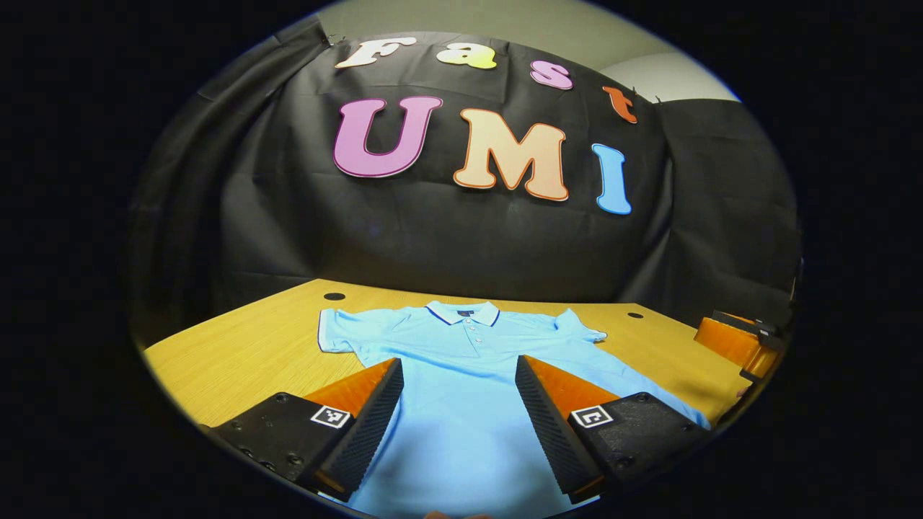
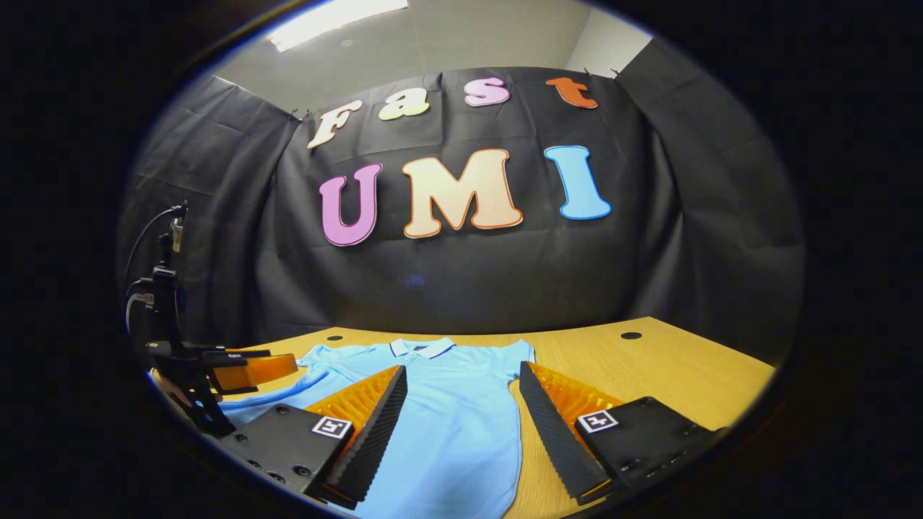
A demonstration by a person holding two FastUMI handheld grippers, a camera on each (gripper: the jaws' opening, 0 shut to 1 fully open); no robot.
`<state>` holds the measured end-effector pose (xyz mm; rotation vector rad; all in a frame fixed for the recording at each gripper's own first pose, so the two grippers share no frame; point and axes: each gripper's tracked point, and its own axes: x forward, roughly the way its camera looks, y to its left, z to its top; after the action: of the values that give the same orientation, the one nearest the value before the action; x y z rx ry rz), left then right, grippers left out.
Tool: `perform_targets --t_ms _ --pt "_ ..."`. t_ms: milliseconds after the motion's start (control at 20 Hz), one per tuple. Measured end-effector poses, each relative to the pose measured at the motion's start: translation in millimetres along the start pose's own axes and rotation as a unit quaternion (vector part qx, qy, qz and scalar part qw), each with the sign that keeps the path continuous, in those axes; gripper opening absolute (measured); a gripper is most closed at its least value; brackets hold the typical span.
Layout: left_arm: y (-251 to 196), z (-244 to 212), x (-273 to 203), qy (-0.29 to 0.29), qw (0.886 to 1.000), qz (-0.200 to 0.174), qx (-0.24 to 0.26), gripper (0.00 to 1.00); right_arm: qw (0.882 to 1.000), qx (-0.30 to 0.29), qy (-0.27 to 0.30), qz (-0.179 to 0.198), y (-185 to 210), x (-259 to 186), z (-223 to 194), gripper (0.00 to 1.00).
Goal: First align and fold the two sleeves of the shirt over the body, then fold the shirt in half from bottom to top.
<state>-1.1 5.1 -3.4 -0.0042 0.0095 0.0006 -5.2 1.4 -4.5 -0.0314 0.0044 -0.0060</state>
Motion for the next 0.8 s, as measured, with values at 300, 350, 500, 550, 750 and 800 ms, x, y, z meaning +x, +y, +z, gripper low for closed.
perform_targets --t_ms 300,350,500,550,750,800 --pt "-0.4 -0.7 -2.5 0.002 1.000 -0.002 0.001 0.95 1.000 0.000 -0.011 -0.014 -6.1 -9.3 12.3 0.97" --pt "0.7 0.4 -3.1 0.001 1.000 -0.002 0.003 0.95 1.000 -0.001 -0.017 -0.018 -8.1 -12.7 17.4 0.97" --pt "0.8 4.5 -5.0 -0.006 1.000 -0.003 0.003 0.95 0.999 -0.011 -0.034 -0.031 -15.5 -21.8 29.7 0.97" --pt "-0.5 5.7 -6.0 -0.008 1.000 -0.005 0.004 0.95 0.999 -0.012 -0.037 -0.035 -15.9 -26.7 32.3 0.97" --pt "-4.5 7.4 -9.3 -0.008 1.000 -0.011 0.008 0.95 0.999 -0.014 -0.041 -0.030 -4.0 -35.2 47.1 0.97" --pt "-7.1 6.7 -10.2 -0.008 1.000 -0.014 0.009 0.94 0.999 -0.020 -0.040 -0.029 -0.5 -34.7 53.1 0.97"
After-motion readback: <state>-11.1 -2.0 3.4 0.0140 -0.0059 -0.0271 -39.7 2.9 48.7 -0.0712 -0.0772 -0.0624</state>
